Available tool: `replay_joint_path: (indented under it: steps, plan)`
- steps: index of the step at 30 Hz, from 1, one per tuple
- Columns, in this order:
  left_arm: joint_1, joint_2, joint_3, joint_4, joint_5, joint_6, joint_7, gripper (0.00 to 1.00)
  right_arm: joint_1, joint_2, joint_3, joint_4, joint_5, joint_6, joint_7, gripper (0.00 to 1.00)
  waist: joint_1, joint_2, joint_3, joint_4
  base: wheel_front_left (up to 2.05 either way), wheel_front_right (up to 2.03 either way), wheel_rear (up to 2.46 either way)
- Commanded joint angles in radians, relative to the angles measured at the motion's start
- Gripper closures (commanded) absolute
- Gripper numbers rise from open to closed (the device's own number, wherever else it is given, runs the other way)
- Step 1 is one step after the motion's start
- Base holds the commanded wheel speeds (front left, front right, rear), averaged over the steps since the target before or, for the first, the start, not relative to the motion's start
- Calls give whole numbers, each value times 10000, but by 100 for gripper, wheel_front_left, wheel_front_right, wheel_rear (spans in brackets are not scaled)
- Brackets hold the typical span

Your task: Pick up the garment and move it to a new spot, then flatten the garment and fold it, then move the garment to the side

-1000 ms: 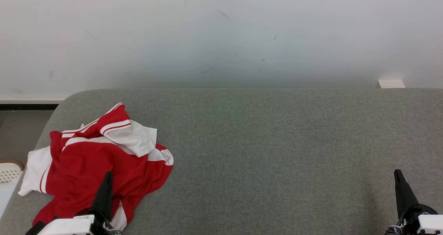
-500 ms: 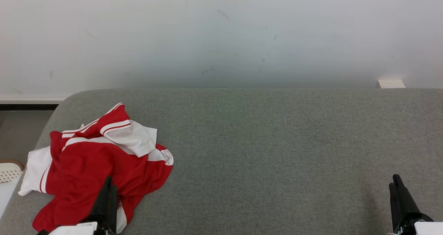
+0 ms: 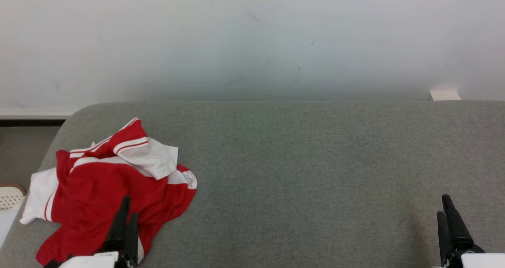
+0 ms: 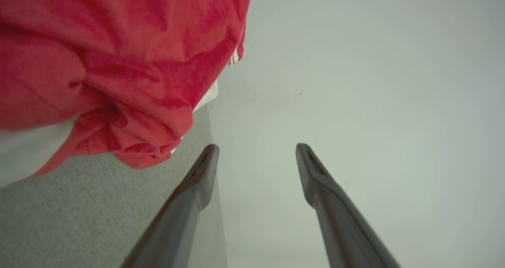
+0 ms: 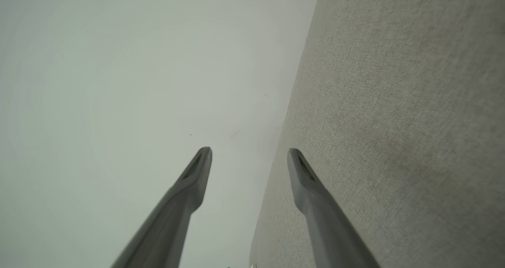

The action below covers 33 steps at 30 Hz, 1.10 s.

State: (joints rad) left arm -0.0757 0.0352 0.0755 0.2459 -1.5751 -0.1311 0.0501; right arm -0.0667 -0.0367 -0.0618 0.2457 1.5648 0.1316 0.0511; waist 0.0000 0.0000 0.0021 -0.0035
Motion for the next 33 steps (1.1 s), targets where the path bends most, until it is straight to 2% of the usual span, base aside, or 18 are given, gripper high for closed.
replay_joint_path:
  steps: [1, 15, 33]
  plan:
    - [-277, 70, -48, -277, 235, -1, -115, 0, -186, -131, 108, -299, -205, -2, -119, 0, 0, 0, -8, -10, 0, 0, 0]
    - [-307, 98, -181, -473, 2990, 0, -662, 0, -173, -177, 492, -809, -1879, -4, -670, 0, 0, 0, -26, -74, 0, 0, 0]
    - [-300, 117, -402, -591, 6688, 143, -1313, 0, -177, -330, 983, -1108, -6190, -6, -1320, 0, 0, 0, -53, -140, 0, 0, 0]
